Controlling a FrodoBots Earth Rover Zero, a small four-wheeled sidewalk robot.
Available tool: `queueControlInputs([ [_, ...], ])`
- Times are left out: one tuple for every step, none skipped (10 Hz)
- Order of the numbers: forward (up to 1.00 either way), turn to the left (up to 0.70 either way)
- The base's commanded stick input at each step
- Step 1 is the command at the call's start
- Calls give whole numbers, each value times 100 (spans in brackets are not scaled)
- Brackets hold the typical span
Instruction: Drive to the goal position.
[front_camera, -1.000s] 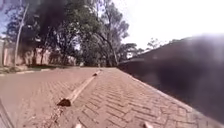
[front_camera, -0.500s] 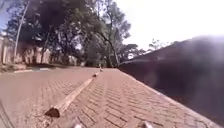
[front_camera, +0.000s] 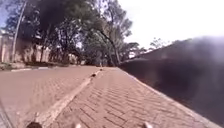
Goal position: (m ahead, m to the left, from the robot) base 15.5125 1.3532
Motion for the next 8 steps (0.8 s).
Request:
queueControlInputs([
  [70, 0],
  [70, 0],
  [70, 0],
  [70, 0],
  [70, 0],
  [70, 0],
  [70, 0],
  [70, 0],
])
